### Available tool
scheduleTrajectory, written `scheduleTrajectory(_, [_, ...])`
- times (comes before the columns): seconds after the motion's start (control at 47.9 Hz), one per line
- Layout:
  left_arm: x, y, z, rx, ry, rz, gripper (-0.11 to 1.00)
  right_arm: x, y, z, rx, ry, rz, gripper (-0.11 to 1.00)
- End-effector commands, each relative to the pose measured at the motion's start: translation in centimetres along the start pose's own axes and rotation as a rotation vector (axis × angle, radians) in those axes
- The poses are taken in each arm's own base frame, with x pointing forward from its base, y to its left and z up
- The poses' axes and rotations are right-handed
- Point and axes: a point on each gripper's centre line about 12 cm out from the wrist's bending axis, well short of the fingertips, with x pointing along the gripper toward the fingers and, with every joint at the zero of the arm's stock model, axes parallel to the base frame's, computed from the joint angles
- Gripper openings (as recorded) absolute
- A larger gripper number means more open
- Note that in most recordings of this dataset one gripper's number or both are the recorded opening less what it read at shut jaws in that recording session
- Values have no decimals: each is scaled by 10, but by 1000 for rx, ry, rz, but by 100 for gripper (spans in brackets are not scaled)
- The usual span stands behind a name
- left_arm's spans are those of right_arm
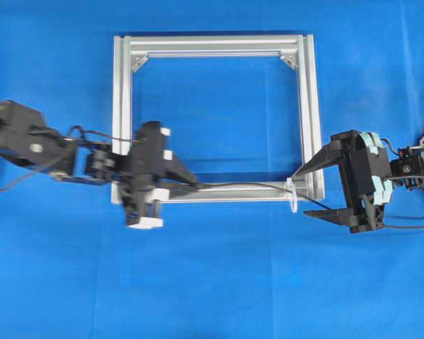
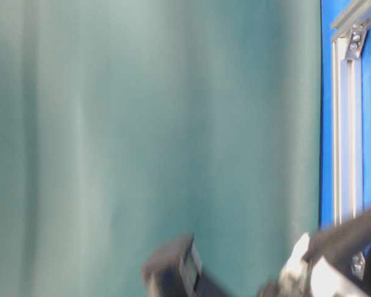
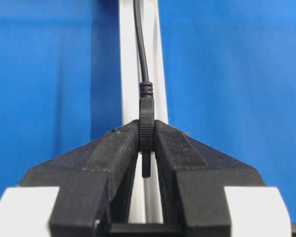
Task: Insert the wire through the string loop located on the right side.
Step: 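Pull the cable leftward through the loop with the left gripper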
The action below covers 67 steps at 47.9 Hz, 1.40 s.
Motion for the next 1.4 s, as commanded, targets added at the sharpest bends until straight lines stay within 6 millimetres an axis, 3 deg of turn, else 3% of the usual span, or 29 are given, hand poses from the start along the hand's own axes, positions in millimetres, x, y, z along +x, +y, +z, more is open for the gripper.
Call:
scheduleTrajectory(0.0, [-22, -4, 7, 6, -45, -16, 8, 1, 3, 8, -4, -25, 9, 96])
scheduleTrajectory(0.46, [-104, -3, -43, 15, -25, -43, 8, 2, 3, 8, -10, -22, 11, 96])
scheduleTrajectory(0.648, [-124, 1, -62, 11, 11, -43, 8, 2, 3, 8, -10, -22, 11, 96])
scheduleTrajectory(0.856, [-132, 2, -77, 10, 97, -41, 8, 2, 3, 9, -8, -23, 11, 96])
scheduleTrajectory(1.379, [-124, 2, -81, -41, 143, -32, 10, -4, 5, 15, -8, -33, 17, 96])
